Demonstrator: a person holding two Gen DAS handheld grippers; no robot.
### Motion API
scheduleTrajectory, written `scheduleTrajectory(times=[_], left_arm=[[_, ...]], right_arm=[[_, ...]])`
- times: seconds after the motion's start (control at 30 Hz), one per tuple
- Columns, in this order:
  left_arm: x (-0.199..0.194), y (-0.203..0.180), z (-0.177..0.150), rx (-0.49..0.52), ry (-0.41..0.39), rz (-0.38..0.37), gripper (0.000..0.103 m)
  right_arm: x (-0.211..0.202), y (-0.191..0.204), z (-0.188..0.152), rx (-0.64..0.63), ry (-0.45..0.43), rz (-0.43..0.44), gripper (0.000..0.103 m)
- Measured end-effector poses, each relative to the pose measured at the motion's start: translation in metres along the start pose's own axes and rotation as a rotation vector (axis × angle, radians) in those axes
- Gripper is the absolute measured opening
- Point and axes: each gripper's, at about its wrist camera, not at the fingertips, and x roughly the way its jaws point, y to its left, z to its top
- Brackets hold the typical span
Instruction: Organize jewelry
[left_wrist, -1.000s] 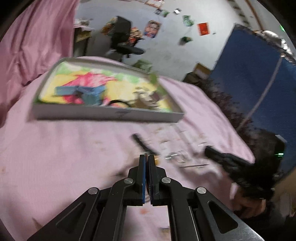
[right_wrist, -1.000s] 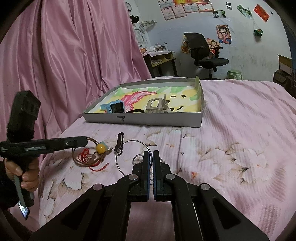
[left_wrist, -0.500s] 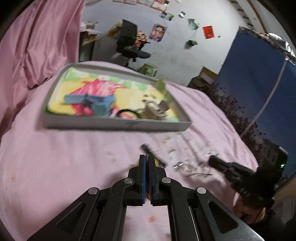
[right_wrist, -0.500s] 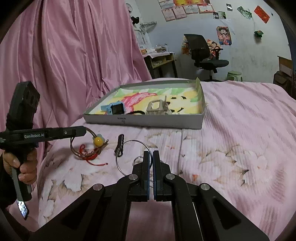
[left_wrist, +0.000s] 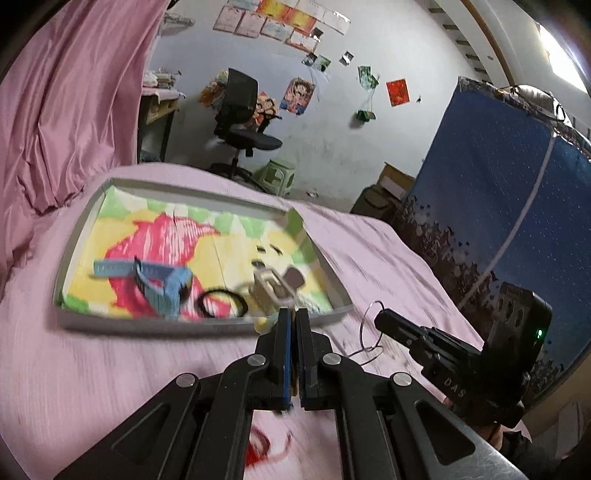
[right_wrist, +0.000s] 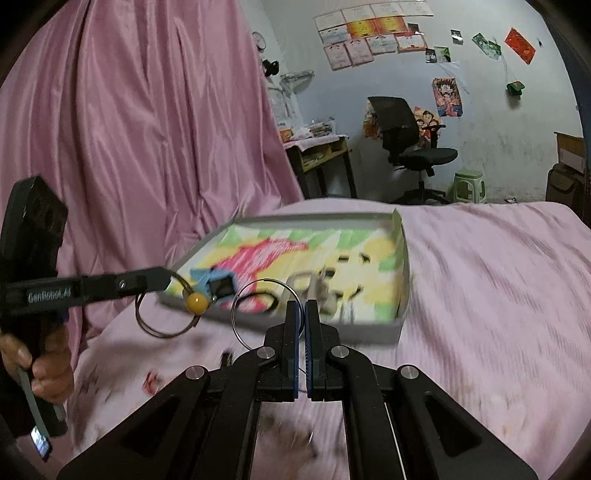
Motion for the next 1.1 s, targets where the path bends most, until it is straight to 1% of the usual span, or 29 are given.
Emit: scheduleTrajectory(times=[0.07,0.2,0.33,0.43,0.53,0.63,0.73,0.9,0.97,1.0,1.03,1.07,1.1], left_arm=[[0.008,0.003,0.008,-0.001,-0.020,0.010,0.003],[0.026,0.009,0.022,-0.010,-0.064,0.036,0.003],[0.054,0.012,0.032,0.006,-0.059,0.073,0.003],[0.073,0.014,0.033,0.019,-0.030,0.100,0.003],[0.088,0.017,0.031,0.010,0.008,0.128,0.003],[0.101,0.020,0.027,0.002,0.059,0.163,0.003],[0.108,0.023,0.024,-0.003,0.098,0.192,0.003],[0.105,0.022,0.021,0.012,0.120,0.216,0.003],[0.103,0.022,0.020,0.021,0.121,0.216,0.005],[0.101,0.023,0.019,0.022,0.119,0.216,0.007],[0.099,0.023,0.018,0.024,0.114,0.218,0.013],[0.098,0.023,0.017,0.026,0.110,0.221,0.018],[0.095,0.023,0.016,0.027,0.101,0.224,0.029]], right_arm=[[0.011,-0.004,0.008,-0.005,-0.009,-0.013,0.003],[0.034,-0.012,0.028,-0.012,-0.046,-0.071,0.003],[0.058,-0.024,0.041,0.018,-0.058,-0.153,0.003],[0.077,-0.030,0.041,0.023,-0.011,-0.186,0.003],[0.092,-0.034,0.034,0.029,0.049,-0.204,0.003],[0.104,-0.035,0.026,0.027,0.110,-0.202,0.003],[0.110,-0.034,0.020,0.017,0.151,-0.189,0.003],[0.110,-0.035,0.018,0.017,0.176,-0.186,0.004],[0.110,-0.037,0.017,0.026,0.185,-0.185,0.011],[0.109,-0.037,0.017,0.030,0.184,-0.185,0.023],[0.106,-0.038,0.017,0.033,0.178,-0.185,0.034],[0.103,-0.038,0.017,0.033,0.169,-0.184,0.035],[0.103,-0.037,0.018,0.032,0.166,-0.184,0.035]])
